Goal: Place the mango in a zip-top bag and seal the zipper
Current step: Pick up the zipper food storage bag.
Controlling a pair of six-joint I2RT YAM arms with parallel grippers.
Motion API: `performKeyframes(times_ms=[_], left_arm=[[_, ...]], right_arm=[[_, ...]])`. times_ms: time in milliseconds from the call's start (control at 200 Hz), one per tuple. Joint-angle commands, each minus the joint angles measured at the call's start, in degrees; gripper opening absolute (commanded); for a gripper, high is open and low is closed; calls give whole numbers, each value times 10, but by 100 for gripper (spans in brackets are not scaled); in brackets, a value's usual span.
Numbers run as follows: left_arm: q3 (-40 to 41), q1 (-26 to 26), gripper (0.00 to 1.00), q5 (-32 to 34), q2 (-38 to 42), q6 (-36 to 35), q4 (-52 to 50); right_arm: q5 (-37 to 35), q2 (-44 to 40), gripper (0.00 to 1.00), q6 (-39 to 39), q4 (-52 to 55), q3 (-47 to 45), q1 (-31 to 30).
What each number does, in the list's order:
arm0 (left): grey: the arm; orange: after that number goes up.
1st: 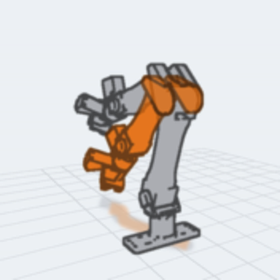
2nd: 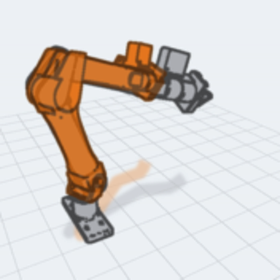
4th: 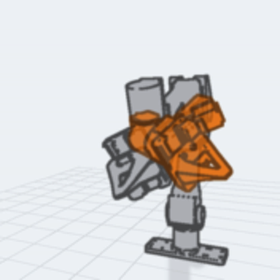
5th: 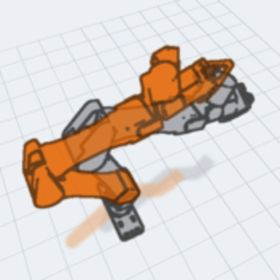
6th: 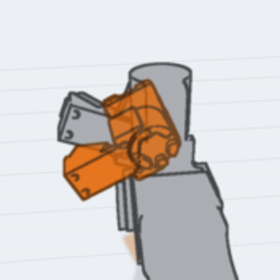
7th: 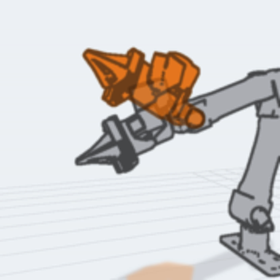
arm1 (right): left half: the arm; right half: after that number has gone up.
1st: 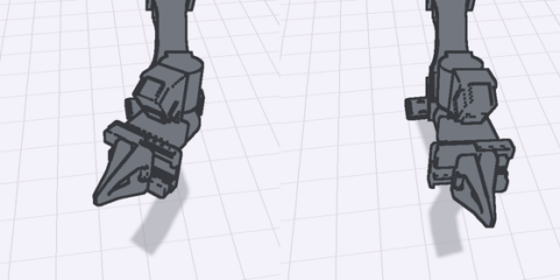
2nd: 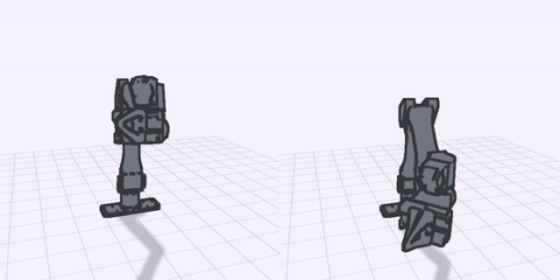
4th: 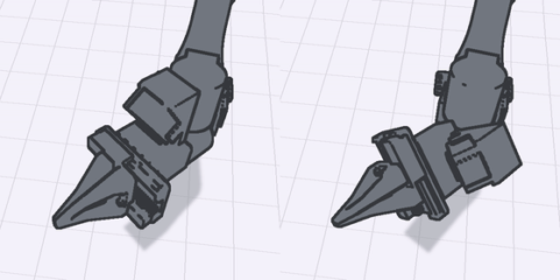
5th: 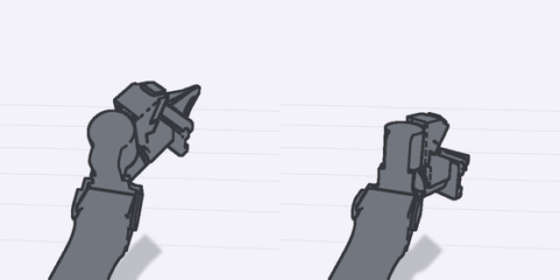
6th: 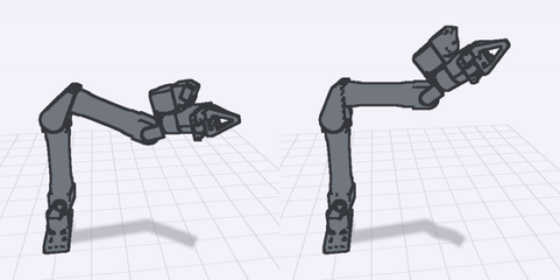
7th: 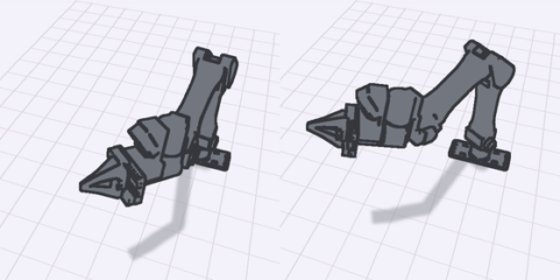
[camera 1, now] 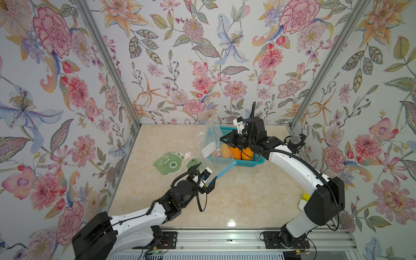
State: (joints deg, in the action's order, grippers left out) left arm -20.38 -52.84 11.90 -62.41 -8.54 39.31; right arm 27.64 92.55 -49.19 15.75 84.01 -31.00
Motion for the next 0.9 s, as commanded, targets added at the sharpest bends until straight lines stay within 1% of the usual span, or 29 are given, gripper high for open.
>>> performKeyframes(times_ms=[0,95,200,325,410,500,641,681,771,896], left_arm=[[-22,-3,99,23,-25,-68,64],[-25,-7,99,2,-26,-69,49],[-18,-13,99,1,-25,-67,46],[-28,-21,99,-8,-37,-66,42],[-26,-26,99,-7,-48,-50,58],[-30,-26,99,14,-69,-42,68],[-47,-26,99,3,-94,-40,71],[-48,-26,99,9,-100,-37,78],[-47,-26,99,53,-108,-27,94],[-47,-24,93,72,-100,-24,97]], right_arm=[[-1,9,0,-25,4,23,-10],[-5,12,0,-26,4,26,-13],[-7,14,0,-27,4,28,-15],[-11,16,0,-27,4,27,-15],[-11,16,0,-27,4,25,-16],[-14,14,0,-26,5,22,-17],[-15,15,0,-24,4,22,-16],[-14,15,0,-24,4,22,-16],[-14,14,0,-24,4,20,-17],[-16,13,0,-23,4,16,-16]])
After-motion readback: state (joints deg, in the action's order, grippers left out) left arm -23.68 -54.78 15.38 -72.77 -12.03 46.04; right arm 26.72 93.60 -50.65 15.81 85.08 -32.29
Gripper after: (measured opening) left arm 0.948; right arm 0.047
